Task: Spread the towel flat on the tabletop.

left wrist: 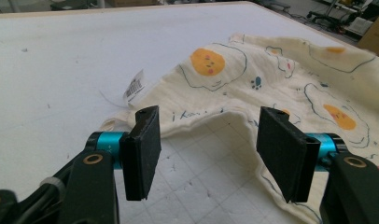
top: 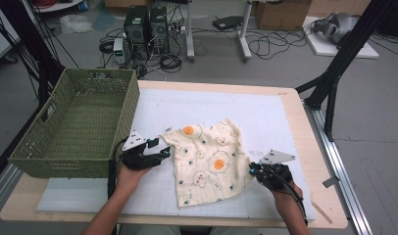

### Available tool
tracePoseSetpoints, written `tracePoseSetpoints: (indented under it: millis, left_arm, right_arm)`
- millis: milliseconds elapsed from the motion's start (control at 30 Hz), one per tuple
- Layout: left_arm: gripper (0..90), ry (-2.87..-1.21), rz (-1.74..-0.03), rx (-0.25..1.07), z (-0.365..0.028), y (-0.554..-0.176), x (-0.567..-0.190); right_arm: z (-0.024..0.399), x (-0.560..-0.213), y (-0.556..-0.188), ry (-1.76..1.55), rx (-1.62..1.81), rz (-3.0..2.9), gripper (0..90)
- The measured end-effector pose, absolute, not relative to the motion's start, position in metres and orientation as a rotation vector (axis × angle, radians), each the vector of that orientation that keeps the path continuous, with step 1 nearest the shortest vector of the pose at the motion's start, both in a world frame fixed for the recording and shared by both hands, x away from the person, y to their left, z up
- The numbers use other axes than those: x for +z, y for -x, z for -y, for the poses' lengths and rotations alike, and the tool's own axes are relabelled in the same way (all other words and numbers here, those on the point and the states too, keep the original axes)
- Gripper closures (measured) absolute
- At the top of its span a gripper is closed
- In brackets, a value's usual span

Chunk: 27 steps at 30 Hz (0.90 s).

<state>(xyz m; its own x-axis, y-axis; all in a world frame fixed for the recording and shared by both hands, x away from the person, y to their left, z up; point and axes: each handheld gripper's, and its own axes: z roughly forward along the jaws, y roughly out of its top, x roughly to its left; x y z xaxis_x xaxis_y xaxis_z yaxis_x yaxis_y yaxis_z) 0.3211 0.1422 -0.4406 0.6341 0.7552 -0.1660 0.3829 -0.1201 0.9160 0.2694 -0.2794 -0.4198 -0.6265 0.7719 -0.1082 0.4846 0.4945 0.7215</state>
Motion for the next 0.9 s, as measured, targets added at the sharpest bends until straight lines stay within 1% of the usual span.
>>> tracePoseSetpoints:
  millis: [200,267,300,433,500,600,700,800,900]
  left_arm:
    - [40.0,-1.728,-0.935,0.415,-0.142,-0.321,-0.441]
    - [40.0,-1.729,-0.936,0.413,-0.142,-0.321,-0.441]
    - [40.0,-1.728,-0.936,0.414,-0.142,-0.322,-0.441]
    - [40.0,-1.730,-0.934,0.414,-0.141,-0.322,-0.441]
    - [40.0,-1.729,-0.935,0.414,-0.141,-0.322,-0.441]
    - [40.0,-1.732,-0.935,0.412,-0.142,-0.322,-0.441]
    - [40.0,-1.734,-0.933,0.410,-0.142,-0.322,-0.441]
    - [40.0,-1.735,-0.932,0.409,-0.142,-0.322,-0.441]
    - [40.0,-1.737,-0.934,0.406,-0.142,-0.322,-0.442]
  right_arm:
    - [0.308,-0.429,-0.249,-1.148,0.864,-2.308,84.1]
    - [0.314,-0.432,-0.245,-1.176,0.838,-2.319,82.5]
    - [0.315,-0.432,-0.243,-1.180,0.834,-2.317,80.4]
    - [0.319,-0.422,-0.245,-1.196,0.900,-2.230,64.4]
    - [0.316,-0.417,-0.252,-1.188,0.926,-2.196,58.2]
    - [0.307,-0.414,-0.266,-1.164,0.944,-2.191,53.5]
    - [0.292,-0.417,-0.287,-1.130,0.934,-2.218,51.2]
    - [0.274,-0.423,-0.308,-1.098,0.925,-2.252,51.1]
    - [0.261,-0.429,-0.324,-1.100,0.944,-2.270,55.8]
